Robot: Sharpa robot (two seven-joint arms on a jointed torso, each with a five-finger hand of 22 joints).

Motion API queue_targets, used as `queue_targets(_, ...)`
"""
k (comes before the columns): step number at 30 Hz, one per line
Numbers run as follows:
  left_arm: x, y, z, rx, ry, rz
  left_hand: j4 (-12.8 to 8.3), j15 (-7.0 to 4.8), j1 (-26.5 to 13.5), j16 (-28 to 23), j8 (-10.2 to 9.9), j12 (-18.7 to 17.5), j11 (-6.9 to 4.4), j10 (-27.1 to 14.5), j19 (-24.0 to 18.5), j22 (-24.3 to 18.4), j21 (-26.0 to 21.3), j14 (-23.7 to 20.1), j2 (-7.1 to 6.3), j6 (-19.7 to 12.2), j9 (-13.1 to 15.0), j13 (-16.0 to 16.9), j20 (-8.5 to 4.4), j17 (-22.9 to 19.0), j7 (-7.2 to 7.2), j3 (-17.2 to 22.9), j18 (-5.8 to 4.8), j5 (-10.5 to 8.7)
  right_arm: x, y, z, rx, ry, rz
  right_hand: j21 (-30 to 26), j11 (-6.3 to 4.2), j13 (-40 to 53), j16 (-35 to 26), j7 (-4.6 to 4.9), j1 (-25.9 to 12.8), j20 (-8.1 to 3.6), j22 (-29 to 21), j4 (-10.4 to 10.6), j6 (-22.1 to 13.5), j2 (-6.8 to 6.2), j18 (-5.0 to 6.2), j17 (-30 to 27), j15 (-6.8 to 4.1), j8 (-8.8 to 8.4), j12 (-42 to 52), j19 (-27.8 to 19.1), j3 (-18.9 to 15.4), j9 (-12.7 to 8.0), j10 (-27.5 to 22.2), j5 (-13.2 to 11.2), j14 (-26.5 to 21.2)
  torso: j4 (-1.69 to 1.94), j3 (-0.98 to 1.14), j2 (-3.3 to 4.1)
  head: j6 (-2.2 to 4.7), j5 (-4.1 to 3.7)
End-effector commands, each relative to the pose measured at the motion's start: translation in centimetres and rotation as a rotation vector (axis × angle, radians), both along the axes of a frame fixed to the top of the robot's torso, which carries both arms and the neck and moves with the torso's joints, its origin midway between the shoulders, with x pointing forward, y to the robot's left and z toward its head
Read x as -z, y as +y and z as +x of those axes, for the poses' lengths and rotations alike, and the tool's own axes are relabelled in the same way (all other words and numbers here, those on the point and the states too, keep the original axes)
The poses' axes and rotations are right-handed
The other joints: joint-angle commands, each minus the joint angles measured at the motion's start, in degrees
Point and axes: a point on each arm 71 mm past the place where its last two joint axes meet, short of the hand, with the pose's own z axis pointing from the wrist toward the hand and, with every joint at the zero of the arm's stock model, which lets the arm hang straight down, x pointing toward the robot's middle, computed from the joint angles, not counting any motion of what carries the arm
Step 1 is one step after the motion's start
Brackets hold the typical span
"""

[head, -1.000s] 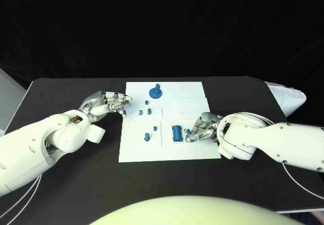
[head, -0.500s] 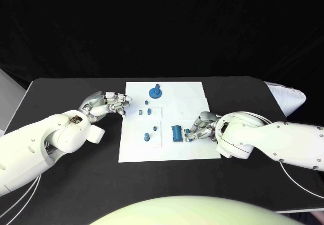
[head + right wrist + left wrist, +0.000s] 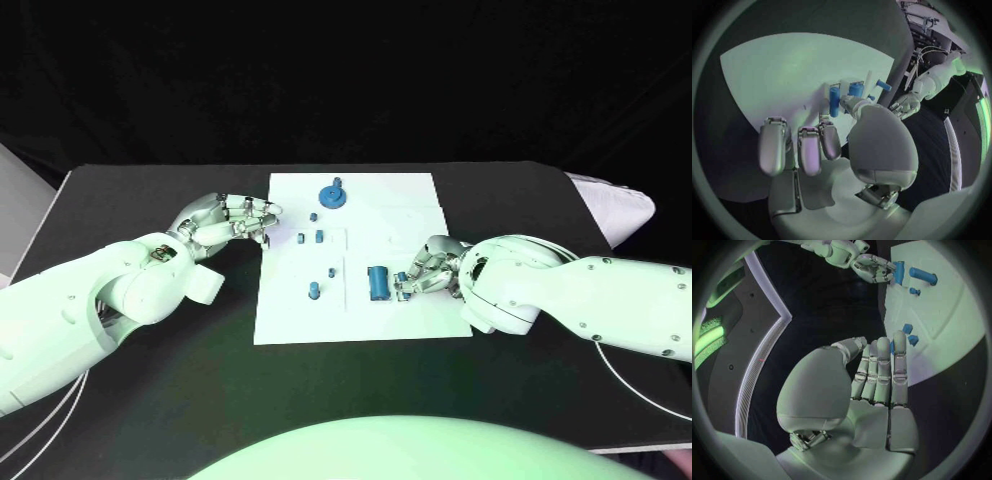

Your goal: Assemble the parts on the task board

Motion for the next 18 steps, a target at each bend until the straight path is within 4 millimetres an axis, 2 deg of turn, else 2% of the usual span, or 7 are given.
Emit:
queue_targets(1,-0.06,-0.21,-0.09,0.019,-0.003,-0.005,0.1,0.19,0.3,-0.4,-0.1,0.0,0.16,-0.4,0.4,0.1,-0.1,0.1,0.12,-0.1,-0.1,-0.1,0.15,0.0,0.21,0.3,0.76,0.21,0.02,0.15,-0.03,-0.026,0.000,-0.011,0.1,-0.03,6.8,0.3,0.30,-0.7,-0.22,11.9,0.1,-0.1,-0.11,-0.58,8.5,-0.15,-0.25,-0.2,4.2,-0.4,-0.1,0.1,-0.2,4.6,0.01,0.05,0.04,-0.15,0.02)
queue_targets(18,-0.03,-0.20,-0.09,0.020,-0.001,-0.004,0.1,0.19,0.3,-0.4,-0.1,0.0,0.16,-0.4,0.4,0.1,-0.1,0.1,0.12,-0.1,-0.1,-0.1,0.15,0.0,0.21,0.3,0.76,0.21,-0.14,0.38,-0.31,-0.037,-0.006,-0.002,0.3,-0.01,6.9,0.4,0.29,-0.9,-0.18,12.0,0.2,-0.1,0.15,-0.62,8.6,-0.10,-0.24,-0.1,4.2,-0.8,-0.1,0.2,-0.3,4.6,0.00,0.02,-0.01,-0.40,-0.05)
